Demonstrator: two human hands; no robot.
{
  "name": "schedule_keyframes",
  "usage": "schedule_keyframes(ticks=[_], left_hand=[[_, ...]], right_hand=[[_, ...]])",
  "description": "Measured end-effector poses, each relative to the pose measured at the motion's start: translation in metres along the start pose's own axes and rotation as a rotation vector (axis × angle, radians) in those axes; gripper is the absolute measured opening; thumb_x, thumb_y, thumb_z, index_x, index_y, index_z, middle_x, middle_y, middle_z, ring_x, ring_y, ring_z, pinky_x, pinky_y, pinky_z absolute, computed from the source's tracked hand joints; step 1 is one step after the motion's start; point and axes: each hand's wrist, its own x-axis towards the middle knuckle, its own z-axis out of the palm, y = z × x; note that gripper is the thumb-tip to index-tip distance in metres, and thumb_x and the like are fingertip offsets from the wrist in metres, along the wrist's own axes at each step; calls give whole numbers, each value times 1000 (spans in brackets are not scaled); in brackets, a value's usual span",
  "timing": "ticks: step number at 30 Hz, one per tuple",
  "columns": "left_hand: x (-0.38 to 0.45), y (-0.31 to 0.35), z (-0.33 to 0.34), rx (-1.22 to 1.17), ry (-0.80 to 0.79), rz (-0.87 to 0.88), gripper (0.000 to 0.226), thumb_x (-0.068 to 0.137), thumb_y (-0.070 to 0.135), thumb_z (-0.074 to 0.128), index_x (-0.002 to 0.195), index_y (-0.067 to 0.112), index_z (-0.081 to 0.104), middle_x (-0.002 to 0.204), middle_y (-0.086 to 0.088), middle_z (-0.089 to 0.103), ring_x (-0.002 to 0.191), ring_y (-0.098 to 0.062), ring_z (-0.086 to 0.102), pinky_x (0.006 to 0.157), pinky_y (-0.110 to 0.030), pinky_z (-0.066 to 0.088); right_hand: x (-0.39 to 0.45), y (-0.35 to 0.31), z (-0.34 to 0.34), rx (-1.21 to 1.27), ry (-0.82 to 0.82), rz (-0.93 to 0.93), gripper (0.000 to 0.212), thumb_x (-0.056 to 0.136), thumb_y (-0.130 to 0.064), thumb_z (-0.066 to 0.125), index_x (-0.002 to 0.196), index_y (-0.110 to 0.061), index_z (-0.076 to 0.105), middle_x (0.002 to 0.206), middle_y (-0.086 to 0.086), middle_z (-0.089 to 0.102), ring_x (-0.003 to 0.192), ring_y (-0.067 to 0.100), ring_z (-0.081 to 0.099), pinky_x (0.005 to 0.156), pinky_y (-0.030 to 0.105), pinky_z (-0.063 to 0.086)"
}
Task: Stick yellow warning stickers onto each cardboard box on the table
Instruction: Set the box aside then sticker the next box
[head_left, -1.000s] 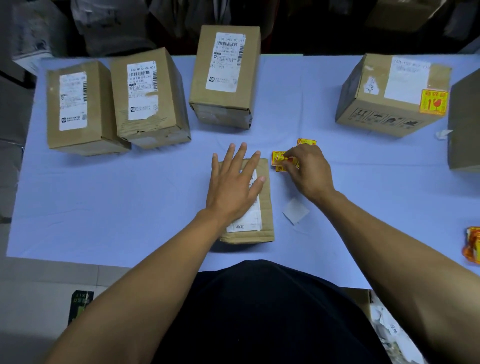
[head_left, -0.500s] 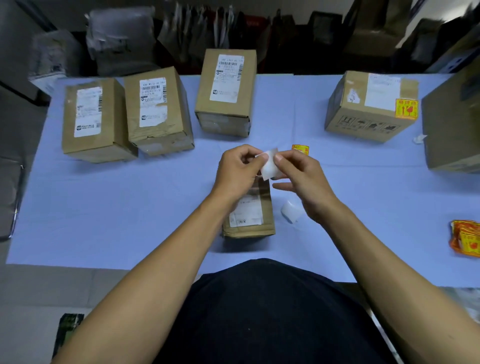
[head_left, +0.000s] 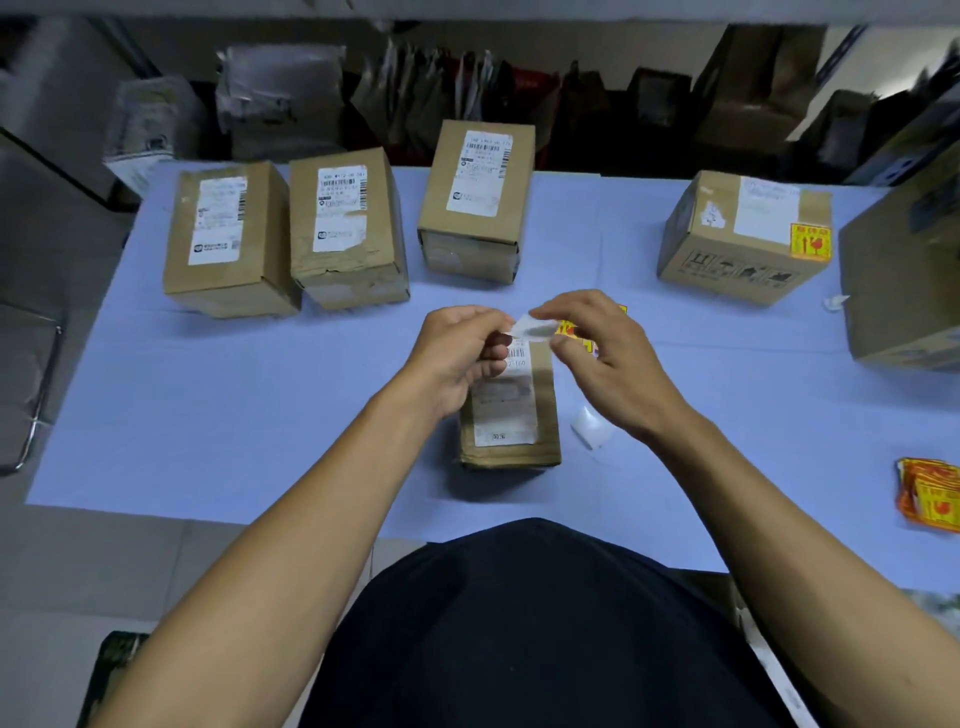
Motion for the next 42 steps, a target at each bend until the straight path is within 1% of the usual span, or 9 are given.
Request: schedule_keyframes(ticks=[2, 4, 7, 9, 11, 17, 24, 32, 42], left_hand=[[-1, 1, -2, -28, -7, -29, 11, 83, 0, 61, 74, 4, 65, 49, 0, 52, 41, -8, 48, 41, -18, 45], [-2, 2, -4, -56, -24, -30, 14, 85, 3, 62, 72, 5, 64, 52, -1, 53, 42, -10, 50, 42, -19, 46], [-4, 2, -9, -29, -76, 24, 19, 93, 21, 63, 77, 12, 64, 61, -1, 55, 51, -12, 53, 46, -22, 46], [-7, 2, -12, 64, -140, 97, 20, 95, 32, 63, 83, 17, 68, 72, 0, 63, 65, -12, 58, 56, -22, 48], [-10, 1, -11, 87, -218, 166, 13, 94, 28, 65, 86, 19, 69, 84, -2, 67, 79, -14, 62, 67, -23, 49], [-15, 5, -4, 84, -224, 217, 8, 94, 10, 65, 89, 15, 66, 79, -3, 69, 70, -12, 65, 56, -21, 50], [-20, 12, -2, 69, -301, 201, 5, 90, 13, 69, 86, 14, 68, 79, -9, 70, 68, -19, 69, 53, -23, 51], [-21, 21, -7, 123, -372, 182, 12, 80, 17, 70, 70, 23, 73, 67, -3, 70, 56, -13, 63, 50, -22, 49], [-22, 20, -13, 71, -436, 180, 10, 86, 14, 72, 80, 22, 72, 75, -6, 73, 66, -17, 70, 55, -23, 53]], right_hand=[[1, -1, 2, -104, -1, -133, 17, 92, -20, 64, 107, -18, 72, 106, -3, 66, 102, 14, 57, 90, 26, 42], [2, -2, 7, -128, 48, -138, 7, 90, -17, 68, 95, -14, 73, 92, -3, 69, 91, 14, 60, 84, 30, 45], [7, -7, 11, 225, 91, 149, 7, 92, -10, 66, 91, -9, 73, 81, -1, 71, 75, 7, 63, 73, 25, 50], [9, -9, 10, 506, 85, 329, 7, 94, -10, 65, 91, -9, 72, 81, 3, 73, 72, 8, 66, 71, 23, 55], [9, -8, 8, 640, 52, 400, 6, 94, -12, 66, 92, -8, 71, 82, 8, 73, 72, 13, 68, 71, 24, 56], [8, -13, 1, 629, 28, 365, 11, 94, -13, 66, 84, -16, 71, 73, -2, 69, 70, 11, 65, 71, 28, 58], [10, -19, -10, 753, -43, 366, 22, 95, -8, 61, 76, -16, 69, 69, 5, 67, 64, 16, 65, 63, 27, 58], [12, -24, -19, 878, -214, 438, 26, 98, -8, 53, 77, -15, 67, 72, 8, 68, 70, 19, 70, 62, 30, 60], [8, -25, -11, 861, -205, 389, 29, 100, -11, 49, 78, -17, 66, 70, 4, 65, 72, 15, 67, 61, 30, 60]])
